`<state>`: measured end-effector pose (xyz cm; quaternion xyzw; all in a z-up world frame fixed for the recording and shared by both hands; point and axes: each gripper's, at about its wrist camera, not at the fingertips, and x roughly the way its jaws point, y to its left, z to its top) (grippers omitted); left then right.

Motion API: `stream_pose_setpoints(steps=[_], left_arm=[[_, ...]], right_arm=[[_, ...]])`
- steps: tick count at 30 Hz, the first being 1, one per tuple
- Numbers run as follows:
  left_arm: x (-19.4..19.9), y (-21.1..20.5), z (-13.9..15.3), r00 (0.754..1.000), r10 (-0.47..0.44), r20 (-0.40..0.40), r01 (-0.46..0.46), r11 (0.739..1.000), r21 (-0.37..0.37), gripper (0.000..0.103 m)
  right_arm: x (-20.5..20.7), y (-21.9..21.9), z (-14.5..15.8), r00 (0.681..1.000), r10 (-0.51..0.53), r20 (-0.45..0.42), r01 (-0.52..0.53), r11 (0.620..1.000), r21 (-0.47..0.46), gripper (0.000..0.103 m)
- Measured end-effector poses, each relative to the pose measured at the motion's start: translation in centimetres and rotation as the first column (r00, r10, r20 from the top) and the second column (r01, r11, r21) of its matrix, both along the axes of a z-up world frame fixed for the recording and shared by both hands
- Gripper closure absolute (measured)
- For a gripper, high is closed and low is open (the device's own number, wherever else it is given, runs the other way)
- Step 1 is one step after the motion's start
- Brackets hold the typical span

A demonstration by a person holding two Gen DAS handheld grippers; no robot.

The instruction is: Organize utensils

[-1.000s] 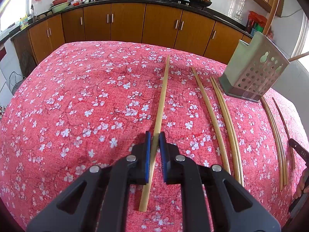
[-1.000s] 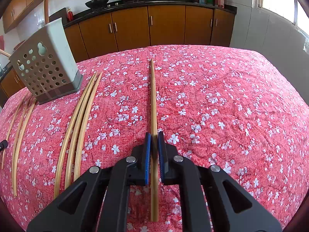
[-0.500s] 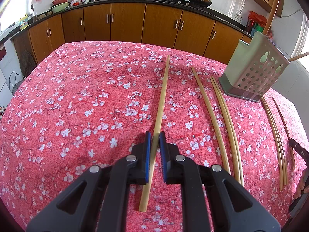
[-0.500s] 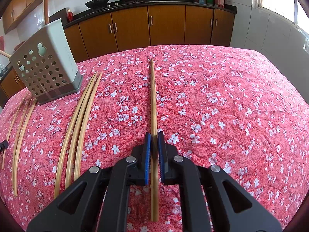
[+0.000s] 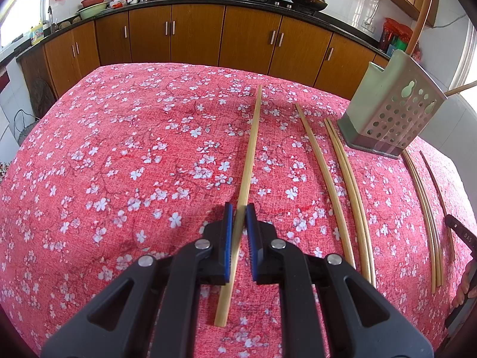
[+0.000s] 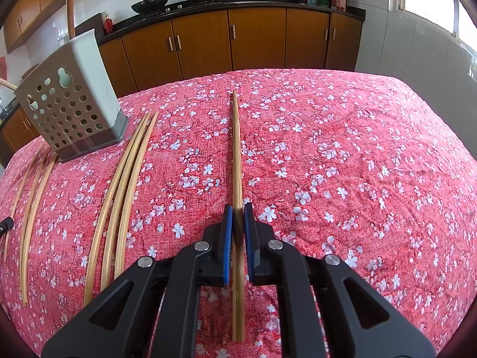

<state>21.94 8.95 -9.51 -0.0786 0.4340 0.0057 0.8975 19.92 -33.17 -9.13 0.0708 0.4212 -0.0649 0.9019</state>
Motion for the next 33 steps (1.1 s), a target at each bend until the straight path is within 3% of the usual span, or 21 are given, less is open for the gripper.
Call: stream_pose_setpoints(steps=[28, 33], left_arm=[[-0.1, -0.1, 0.2, 1.0, 0.004, 0.001, -0.004, 1.0, -0.02, 0.09], [-1.1, -1.2, 0.4, 0.999, -0.053, -0.01, 0.053, 0.995, 0.08, 0.09]], right_arm=[[0.0, 0.0, 0.0, 1.0, -0.002, -0.003, 0.003, 1.0, 0.012, 0.093], [-0.8, 0.8, 0.1, 1.0, 0.017, -0.012, -0.018, 0.999, -0.033, 0.093]])
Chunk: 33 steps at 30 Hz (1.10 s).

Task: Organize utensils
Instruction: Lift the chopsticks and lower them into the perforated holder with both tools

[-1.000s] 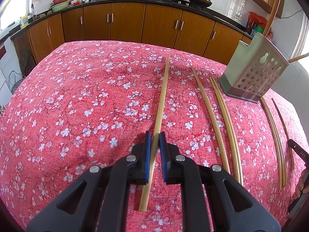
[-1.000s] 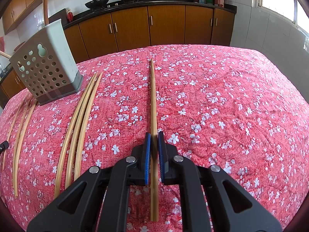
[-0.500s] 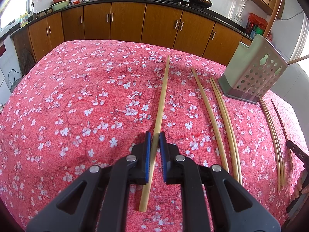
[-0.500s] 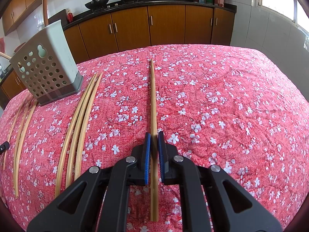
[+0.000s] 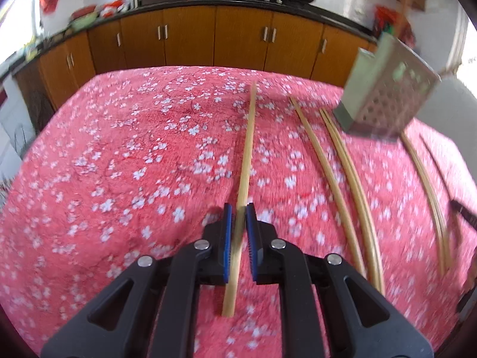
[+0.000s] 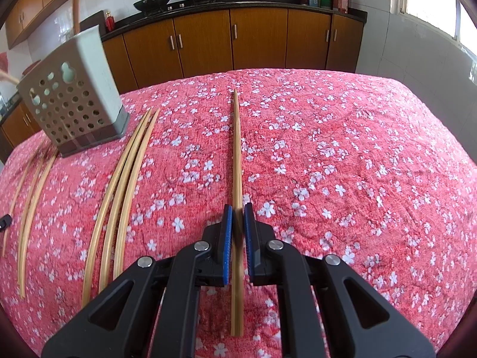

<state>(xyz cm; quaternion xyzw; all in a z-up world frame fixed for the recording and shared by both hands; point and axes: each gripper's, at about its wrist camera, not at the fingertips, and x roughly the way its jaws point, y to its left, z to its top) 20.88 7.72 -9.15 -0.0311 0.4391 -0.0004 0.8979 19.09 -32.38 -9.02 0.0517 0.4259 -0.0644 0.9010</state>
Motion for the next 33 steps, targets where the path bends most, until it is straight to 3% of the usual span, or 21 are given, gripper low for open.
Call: stream_pose_setpoints(steps=[7, 9, 14, 17, 21, 24, 33], left_arm=[[-1.7, -0.4, 0.1, 1.0, -0.019, -0.002, 0.019, 1.0, 0.019, 0.094], [-1.7, -0.4, 0.4, 1.0, -0.029, 0.002, 0.029, 0.999, 0.028, 0.095], [-2.6, -0.4, 5.0, 0.99, -0.032, 0.14, 0.034, 0.999, -0.01, 0.095], [-3.2, -0.7, 8.8, 0.97, -0.021, 0.242, 0.032, 0.998, -0.044, 0.095], [-3.6, -1.1, 12.0, 0.947, -0.004, 0.322, 0.033, 0.996, -0.086, 0.095], [-3.9, -1.2, 13.6, 0.934, -0.004, 0.358, 0.04, 0.995, -0.092, 0.095], [-3.9, -1.6, 14.8, 0.928, -0.008, 0.373, 0.05, 0.993, -0.103, 0.095]], right_arm=[[-0.7, 0.6, 0.4, 1.0, 0.006, -0.005, -0.006, 1.0, -0.009, 0.095], [-1.1, 0.3, 1.6, 0.999, -0.004, 0.036, 0.004, 1.0, 0.006, 0.095], [-2.6, 0.4, 7.0, 0.979, -0.013, 0.206, 0.015, 1.0, -0.01, 0.095], [-3.5, 0.9, 9.9, 0.954, -0.011, 0.298, 0.014, 1.0, -0.009, 0.095], [-3.8, 0.4, 11.9, 0.932, -0.01, 0.362, 0.01, 1.0, 0.001, 0.095], [-3.7, 0.5, 12.2, 0.926, -0.009, 0.378, 0.008, 1.0, 0.004, 0.095], [-4.0, -0.1, 12.8, 0.913, -0.005, 0.407, -0.015, 0.999, 0.045, 0.096]])
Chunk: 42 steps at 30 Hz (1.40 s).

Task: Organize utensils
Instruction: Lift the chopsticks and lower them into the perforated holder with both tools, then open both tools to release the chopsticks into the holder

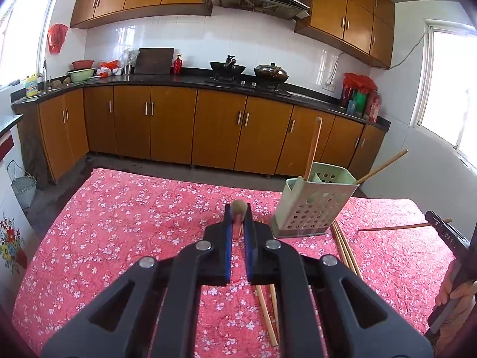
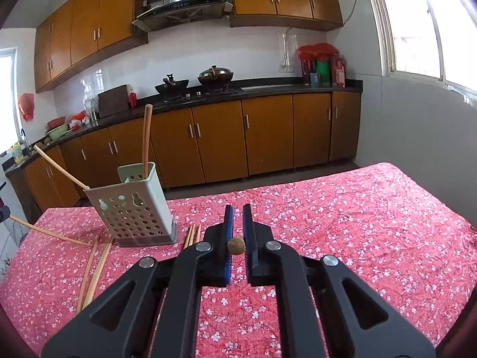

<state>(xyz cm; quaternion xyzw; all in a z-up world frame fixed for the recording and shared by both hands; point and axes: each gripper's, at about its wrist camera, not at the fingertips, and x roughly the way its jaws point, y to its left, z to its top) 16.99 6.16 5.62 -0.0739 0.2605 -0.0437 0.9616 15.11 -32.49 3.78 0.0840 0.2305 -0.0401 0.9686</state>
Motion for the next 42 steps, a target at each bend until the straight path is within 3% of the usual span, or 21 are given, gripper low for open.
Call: stream_pose_setpoints(steps=[11, 19, 30, 38, 42], left_arm=[[-0.2, 0.0, 0.5, 1.0, -0.008, 0.018, 0.008, 1.0, -0.008, 0.095], [-0.9, -1.7, 4.3, 0.993, -0.086, 0.082, 0.086, 0.996, 0.014, 0.095], [-1.5, -6.4, 9.7, 0.96, -0.206, 0.191, 0.2, 0.979, 0.046, 0.095], [2.5, -8.8, 14.8, 0.937, -0.151, 0.314, 0.146, 0.989, 0.038, 0.095], [5.4, -9.9, 15.4, 0.931, -0.118, 0.346, 0.112, 0.993, 0.037, 0.095]], right_arm=[[-0.2, -0.6, 1.3, 0.999, 0.014, 0.052, -0.016, 0.999, 0.046, 0.096], [-0.5, 0.2, 6.5, 0.987, 0.072, 0.143, -0.081, 0.995, 0.057, 0.096], [-0.4, 4.5, 13.9, 0.909, 0.189, 0.371, -0.212, 0.977, 0.024, 0.096], [4.3, 7.0, 16.8, 0.861, 0.121, 0.493, -0.15, 0.989, 0.018, 0.096], [6.7, 7.5, 16.0, 0.861, 0.083, 0.502, -0.112, 0.993, 0.028, 0.096]])
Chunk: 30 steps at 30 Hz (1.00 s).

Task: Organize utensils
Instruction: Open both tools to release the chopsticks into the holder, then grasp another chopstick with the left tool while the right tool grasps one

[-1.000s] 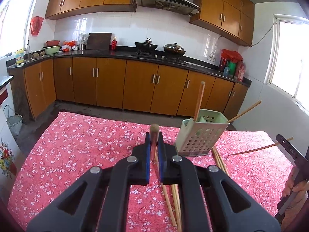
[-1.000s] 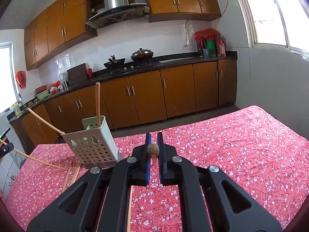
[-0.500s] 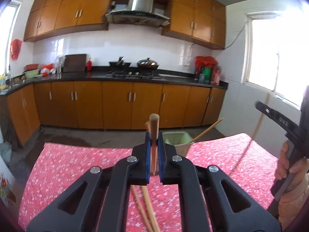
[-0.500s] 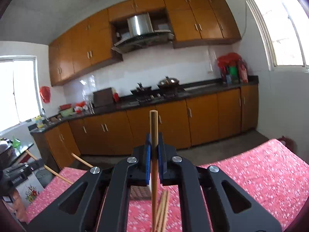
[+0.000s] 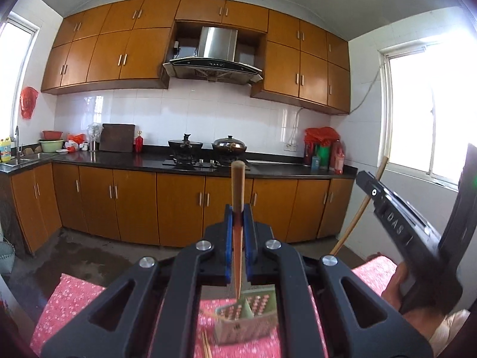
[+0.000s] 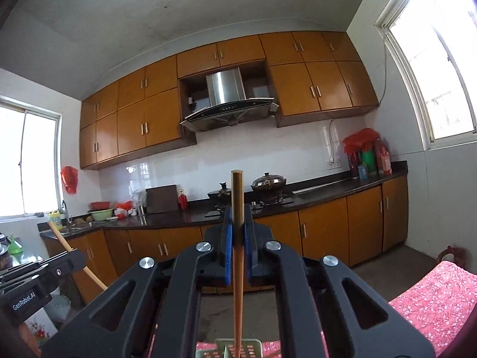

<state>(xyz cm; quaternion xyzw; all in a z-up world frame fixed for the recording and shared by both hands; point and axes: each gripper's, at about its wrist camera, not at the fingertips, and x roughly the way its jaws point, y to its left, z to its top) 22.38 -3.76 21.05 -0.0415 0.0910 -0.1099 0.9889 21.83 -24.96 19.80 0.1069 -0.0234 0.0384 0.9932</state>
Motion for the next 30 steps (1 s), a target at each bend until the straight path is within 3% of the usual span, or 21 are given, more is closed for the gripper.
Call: stream_pose_setpoints(steps=[6, 12, 13, 16, 19, 23, 26, 30], left_arm=[[3.5, -1.0, -4.1, 0.997, 0.005, -0.079, -0.005, 1.0, -0.007, 0.095], [4.3, -0.9, -6.3, 0.991, -0.033, -0.133, 0.031, 0.999, -0.014, 0.095], [4.4, -1.0, -6.5, 0.99, -0.033, -0.137, 0.032, 0.999, -0.012, 0.095], [4.1, -0.5, -6.6, 0.991, -0.027, -0.133, 0.026, 1.0, -0.011, 0.093], [3.7, 0.2, -6.1, 0.991, -0.015, -0.13, 0.012, 1.0, -0.022, 0.087], [2.0, 1.9, -5.1, 0.994, 0.015, -0.108, -0.02, 0.999, -0.045, 0.076], [0.1, 3.6, -4.5, 0.994, 0.051, -0.099, -0.056, 0.997, -0.051, 0.072], [-3.1, 5.8, -5.3, 0.987, 0.113, -0.112, -0.118, 0.992, -0.037, 0.063]], right_arm=[[3.0, 1.2, -3.3, 0.997, -0.03, -0.065, 0.028, 0.999, -0.033, 0.096], [3.6, 1.4, -5.8, 0.985, -0.014, -0.175, 0.006, 0.999, -0.042, 0.095], [3.6, 1.4, -5.8, 0.982, -0.006, -0.19, -0.002, 0.999, -0.041, 0.09], [3.0, 1.0, -5.1, 0.982, -0.009, -0.188, 0.002, 0.999, -0.04, 0.058], [2.1, 0.2, -3.9, 0.984, -0.011, -0.178, 0.004, 0.999, -0.039, 0.055], [-0.2, -2.2, -2.7, 0.985, -0.017, -0.169, 0.014, 1.0, -0.019, 0.035], [-1.9, -4.2, -3.1, 0.98, -0.04, -0.196, 0.037, 0.999, -0.019, 0.028], [-2.6, -6.5, -6.7, 0.924, -0.087, -0.372, 0.062, 0.995, -0.078, 0.026]])
